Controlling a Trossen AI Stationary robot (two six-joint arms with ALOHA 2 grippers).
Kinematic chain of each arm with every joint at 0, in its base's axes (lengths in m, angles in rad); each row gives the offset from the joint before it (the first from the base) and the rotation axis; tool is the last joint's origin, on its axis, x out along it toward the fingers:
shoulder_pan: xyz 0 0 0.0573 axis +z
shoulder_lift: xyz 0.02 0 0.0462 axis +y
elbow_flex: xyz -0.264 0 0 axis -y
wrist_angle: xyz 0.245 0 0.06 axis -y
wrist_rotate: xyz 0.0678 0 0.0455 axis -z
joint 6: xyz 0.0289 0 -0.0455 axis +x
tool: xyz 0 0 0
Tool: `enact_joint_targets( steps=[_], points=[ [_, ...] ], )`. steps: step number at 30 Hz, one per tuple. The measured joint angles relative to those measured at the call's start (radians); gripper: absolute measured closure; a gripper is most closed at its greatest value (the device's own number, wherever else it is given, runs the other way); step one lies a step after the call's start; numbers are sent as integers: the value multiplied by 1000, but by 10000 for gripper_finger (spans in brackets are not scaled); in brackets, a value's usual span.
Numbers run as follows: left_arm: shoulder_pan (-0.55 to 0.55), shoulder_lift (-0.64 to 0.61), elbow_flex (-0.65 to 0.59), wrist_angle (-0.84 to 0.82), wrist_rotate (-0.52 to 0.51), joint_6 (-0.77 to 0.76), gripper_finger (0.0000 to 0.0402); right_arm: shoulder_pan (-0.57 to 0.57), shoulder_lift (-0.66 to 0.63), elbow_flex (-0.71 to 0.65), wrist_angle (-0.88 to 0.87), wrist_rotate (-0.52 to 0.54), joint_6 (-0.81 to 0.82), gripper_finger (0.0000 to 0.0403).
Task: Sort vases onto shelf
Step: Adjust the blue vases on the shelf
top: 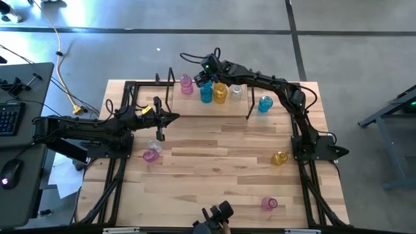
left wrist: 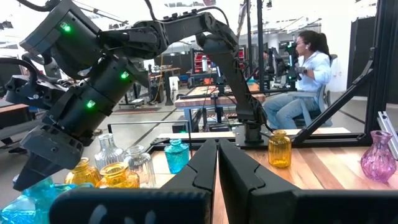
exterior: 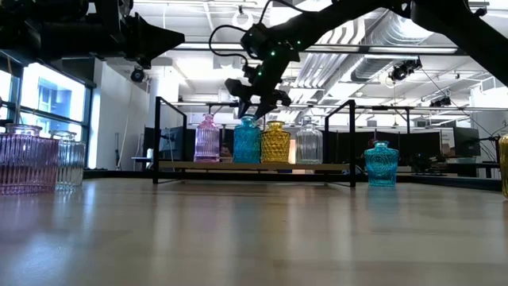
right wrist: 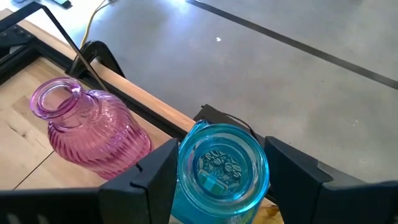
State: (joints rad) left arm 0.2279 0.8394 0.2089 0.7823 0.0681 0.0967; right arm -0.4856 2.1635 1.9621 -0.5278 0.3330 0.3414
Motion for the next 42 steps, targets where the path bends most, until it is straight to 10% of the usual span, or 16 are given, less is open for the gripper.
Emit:
enact_joint_targets(
  steps=[42],
  points=[
    [0,0,0,0,0,0,394,9,-1,-11,31,9,60,203]
  ],
)
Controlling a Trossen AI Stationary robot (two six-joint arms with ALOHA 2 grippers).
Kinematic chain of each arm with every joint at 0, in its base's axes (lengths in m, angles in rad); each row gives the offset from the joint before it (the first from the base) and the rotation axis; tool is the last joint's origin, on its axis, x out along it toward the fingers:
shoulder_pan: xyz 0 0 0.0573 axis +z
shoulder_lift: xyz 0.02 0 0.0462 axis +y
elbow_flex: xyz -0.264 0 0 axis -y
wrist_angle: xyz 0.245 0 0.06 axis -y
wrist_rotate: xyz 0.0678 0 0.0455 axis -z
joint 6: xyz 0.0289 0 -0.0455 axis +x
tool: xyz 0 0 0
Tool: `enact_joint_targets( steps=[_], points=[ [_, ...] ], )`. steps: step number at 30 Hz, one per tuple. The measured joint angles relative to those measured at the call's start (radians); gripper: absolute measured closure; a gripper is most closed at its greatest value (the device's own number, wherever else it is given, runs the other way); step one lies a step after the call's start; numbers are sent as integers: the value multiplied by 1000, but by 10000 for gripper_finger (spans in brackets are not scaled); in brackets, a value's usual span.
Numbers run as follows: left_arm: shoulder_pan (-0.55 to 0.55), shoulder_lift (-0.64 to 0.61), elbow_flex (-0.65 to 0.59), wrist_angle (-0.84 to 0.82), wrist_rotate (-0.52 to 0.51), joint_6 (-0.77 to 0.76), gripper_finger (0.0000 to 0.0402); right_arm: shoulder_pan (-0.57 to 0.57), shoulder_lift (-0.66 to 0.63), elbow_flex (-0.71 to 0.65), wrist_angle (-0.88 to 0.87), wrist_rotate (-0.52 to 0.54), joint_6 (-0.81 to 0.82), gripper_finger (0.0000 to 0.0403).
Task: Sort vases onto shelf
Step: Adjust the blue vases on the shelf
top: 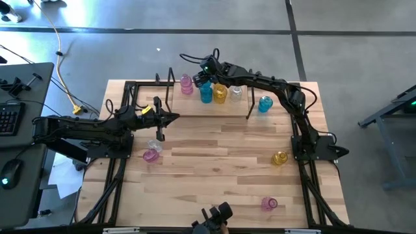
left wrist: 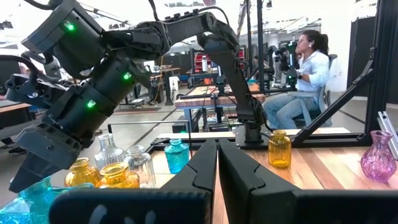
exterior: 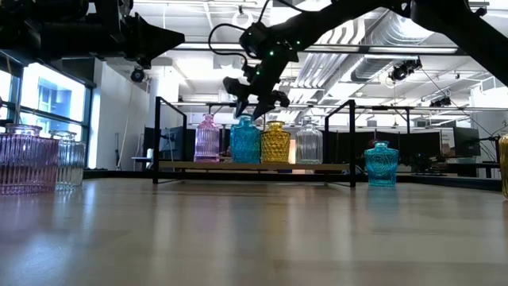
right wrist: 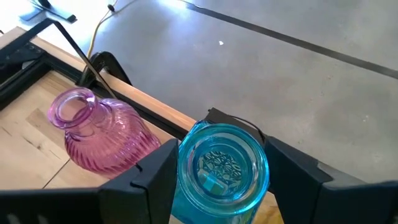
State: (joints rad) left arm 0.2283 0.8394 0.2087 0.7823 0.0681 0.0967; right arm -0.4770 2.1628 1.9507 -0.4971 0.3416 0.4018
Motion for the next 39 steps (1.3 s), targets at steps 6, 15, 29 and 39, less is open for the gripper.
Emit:
enact_joint_targets(
  steps=[6,15,29,39],
  points=[
    [0,0,0,0,0,0,394,0,9,-2,14,5,-17,203],
    [0,0,0,0,0,0,394,0,9,-1,11,6,-18,201],
    [0,0,0,0,0,-7,394,0,12,-1,7,2,-29,148],
    [0,0,0,0,0,-7,394,0,12,-1,7,0,-25,147]
  ],
)
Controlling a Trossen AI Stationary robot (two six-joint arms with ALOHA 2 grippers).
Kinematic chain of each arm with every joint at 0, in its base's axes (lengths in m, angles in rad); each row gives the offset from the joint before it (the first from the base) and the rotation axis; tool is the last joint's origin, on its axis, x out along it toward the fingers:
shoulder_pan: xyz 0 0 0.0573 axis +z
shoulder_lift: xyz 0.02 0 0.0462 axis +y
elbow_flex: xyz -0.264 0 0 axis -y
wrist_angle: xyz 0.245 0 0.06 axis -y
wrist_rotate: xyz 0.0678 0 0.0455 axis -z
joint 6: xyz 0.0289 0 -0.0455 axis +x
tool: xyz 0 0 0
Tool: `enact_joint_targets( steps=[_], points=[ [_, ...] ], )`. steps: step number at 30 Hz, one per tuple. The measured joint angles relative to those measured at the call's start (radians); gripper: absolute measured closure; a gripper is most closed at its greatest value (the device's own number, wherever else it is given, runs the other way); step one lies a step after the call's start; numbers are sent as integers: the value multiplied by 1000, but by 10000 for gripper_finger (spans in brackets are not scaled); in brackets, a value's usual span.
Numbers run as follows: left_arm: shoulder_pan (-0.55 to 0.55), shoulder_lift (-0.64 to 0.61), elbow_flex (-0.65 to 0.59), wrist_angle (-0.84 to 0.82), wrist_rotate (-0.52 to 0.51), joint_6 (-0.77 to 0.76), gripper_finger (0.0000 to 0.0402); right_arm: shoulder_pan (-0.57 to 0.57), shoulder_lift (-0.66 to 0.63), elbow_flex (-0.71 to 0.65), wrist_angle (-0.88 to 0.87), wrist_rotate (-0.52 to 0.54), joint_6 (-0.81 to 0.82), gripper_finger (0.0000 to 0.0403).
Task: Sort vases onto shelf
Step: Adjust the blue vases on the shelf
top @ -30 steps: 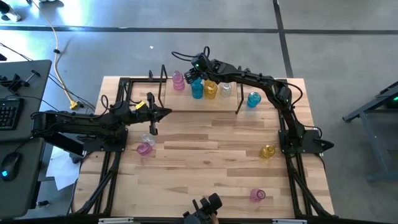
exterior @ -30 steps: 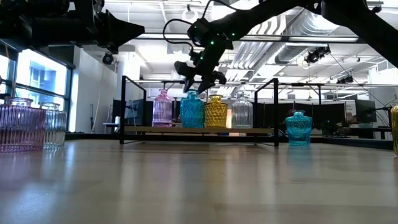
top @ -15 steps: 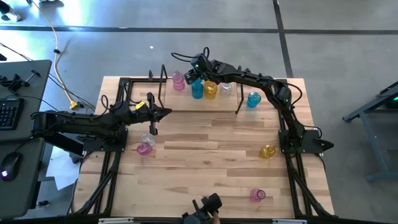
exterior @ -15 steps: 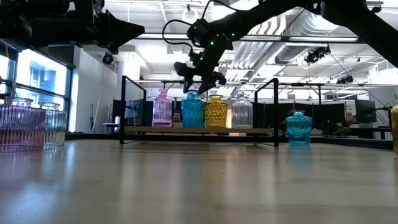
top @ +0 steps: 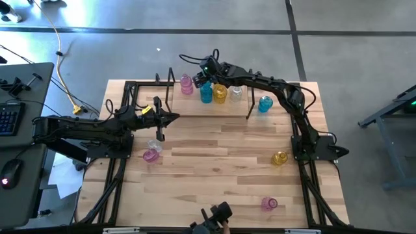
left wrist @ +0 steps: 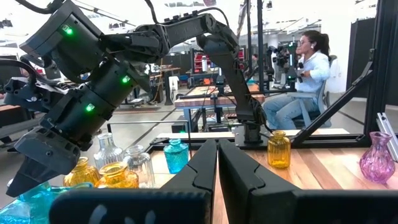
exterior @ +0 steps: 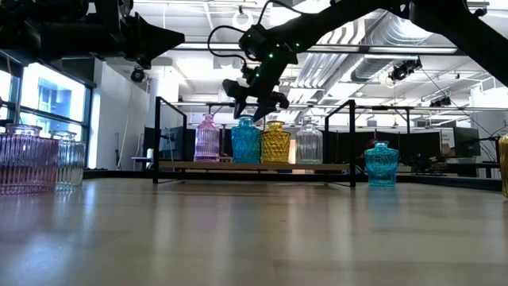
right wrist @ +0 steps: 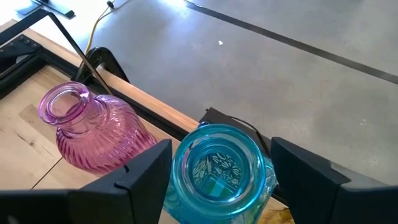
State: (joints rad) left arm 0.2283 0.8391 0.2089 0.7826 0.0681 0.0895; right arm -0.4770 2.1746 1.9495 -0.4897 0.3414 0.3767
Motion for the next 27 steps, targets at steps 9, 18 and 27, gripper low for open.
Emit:
enact_joint_targets(
  steps=[9,18,27],
  points=[
    [0,0,0,0,0,0,394,0,0,0,0,-17,8,147],
    [0,-15,0,-4,-18,-8,394,0,0,0,-14,-20,2,147],
    [0,-184,1,-209,0,17,394,2,-1,0,-50,-19,-38,147]
  ],
)
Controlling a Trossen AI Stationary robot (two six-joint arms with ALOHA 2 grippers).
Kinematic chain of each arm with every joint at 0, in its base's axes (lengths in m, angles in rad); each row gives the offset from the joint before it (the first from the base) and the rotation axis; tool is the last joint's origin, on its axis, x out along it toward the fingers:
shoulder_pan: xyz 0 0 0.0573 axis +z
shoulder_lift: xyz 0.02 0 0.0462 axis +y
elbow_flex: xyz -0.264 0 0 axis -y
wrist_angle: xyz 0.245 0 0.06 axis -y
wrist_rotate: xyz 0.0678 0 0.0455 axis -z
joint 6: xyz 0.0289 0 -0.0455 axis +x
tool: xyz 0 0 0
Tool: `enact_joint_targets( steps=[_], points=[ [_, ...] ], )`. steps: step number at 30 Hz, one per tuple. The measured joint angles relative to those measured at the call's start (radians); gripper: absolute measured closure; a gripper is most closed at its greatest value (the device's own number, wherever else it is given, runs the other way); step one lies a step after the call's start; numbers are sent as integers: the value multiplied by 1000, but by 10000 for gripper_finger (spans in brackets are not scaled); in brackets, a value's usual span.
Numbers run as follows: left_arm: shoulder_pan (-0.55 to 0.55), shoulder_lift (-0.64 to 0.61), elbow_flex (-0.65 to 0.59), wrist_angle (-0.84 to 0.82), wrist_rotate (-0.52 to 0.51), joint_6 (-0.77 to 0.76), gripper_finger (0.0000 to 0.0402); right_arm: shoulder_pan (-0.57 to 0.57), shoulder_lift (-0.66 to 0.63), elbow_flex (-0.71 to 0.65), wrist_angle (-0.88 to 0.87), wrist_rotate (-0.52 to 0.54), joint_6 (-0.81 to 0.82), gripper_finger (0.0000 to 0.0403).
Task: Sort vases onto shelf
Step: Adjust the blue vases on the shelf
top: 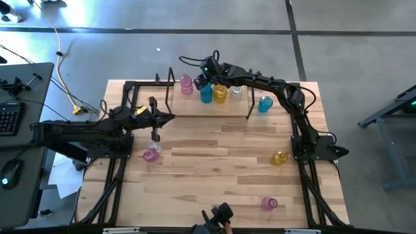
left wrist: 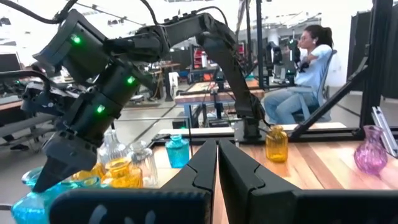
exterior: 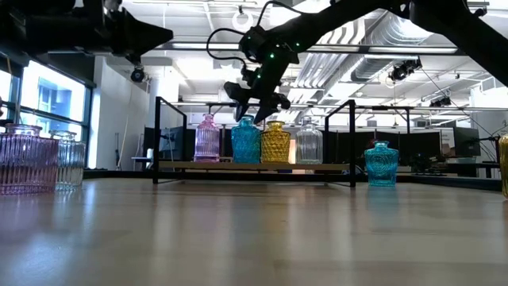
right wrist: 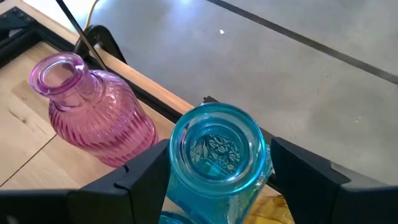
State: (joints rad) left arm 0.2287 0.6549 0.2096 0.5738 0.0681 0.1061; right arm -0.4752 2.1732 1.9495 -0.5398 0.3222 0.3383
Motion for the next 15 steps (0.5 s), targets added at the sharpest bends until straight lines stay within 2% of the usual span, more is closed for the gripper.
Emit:
enact_joint_targets(
  steps=[15],
  points=[
    [-1,-409,0,-276,1,19,394,40,-2,0,-19,55,-25,147]
  ],
)
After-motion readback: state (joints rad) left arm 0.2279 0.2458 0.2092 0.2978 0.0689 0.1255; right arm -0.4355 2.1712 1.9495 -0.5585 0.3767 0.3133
